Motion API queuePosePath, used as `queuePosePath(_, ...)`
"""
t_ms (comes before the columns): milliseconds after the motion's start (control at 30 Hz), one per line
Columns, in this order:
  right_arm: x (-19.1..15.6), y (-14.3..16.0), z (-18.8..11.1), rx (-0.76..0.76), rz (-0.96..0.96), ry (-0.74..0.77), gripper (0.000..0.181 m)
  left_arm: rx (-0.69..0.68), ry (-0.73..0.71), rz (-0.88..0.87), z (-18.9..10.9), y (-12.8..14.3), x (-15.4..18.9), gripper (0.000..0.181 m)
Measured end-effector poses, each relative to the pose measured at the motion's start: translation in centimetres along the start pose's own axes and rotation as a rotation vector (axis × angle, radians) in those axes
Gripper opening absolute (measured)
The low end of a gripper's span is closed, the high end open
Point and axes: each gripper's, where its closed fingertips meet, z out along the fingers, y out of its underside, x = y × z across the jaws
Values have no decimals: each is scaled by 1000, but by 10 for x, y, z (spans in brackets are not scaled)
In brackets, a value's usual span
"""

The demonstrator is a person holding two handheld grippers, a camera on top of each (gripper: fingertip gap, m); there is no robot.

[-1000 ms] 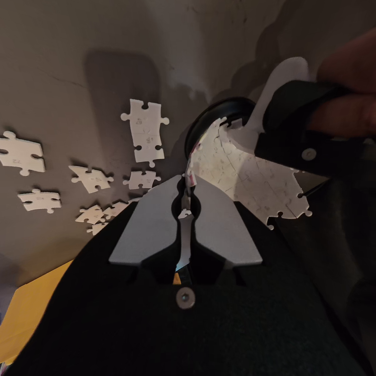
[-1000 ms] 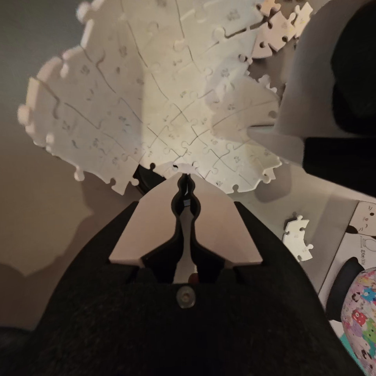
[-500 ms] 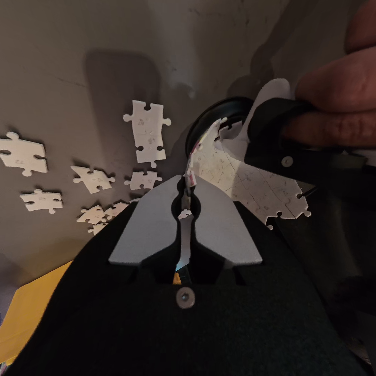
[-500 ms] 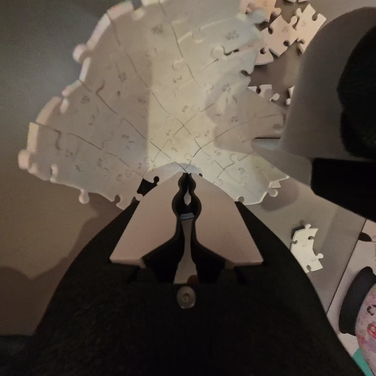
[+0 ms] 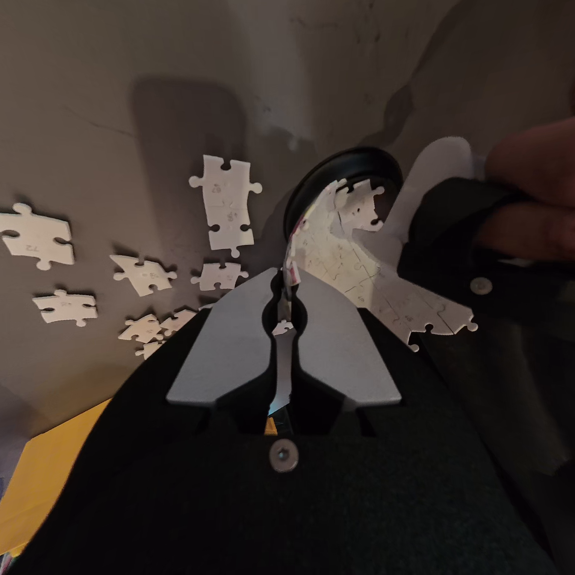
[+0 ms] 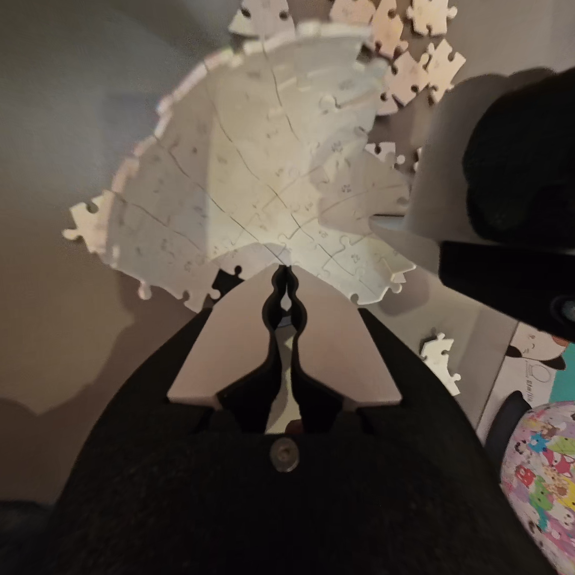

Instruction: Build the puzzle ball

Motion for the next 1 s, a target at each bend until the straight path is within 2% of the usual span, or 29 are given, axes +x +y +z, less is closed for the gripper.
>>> queuePosePath(233, -8, 4, 14, -47, 46, -65, 0, 0, -3, -1, 0, -1, 0, 2)
queuePosePath(400, -6, 5, 13, -57, 33, -51, 0, 3, -2, -1, -1, -1, 1, 2)
queuePosePath(533, -6, -2, 2, 9, 102, -61, 0, 6, 3, -6, 0, 0, 1, 2)
queuePosePath(667, -14, 16, 7, -97, 130, -97, 0, 5, -2, -5, 0, 0, 1, 2)
queuePosePath(733, -15, 13, 8, -66, 139, -106, 0, 7, -3, -6, 0, 1, 1, 2)
queuePosePath(867, -13, 12, 8, -96, 93, -74, 0, 20, -3, -14, -2, 2, 0, 2)
queuePosePath(1000, -3, 3, -6, -15, 142, -38, 0, 30, 2, -20, -1, 3, 0, 2)
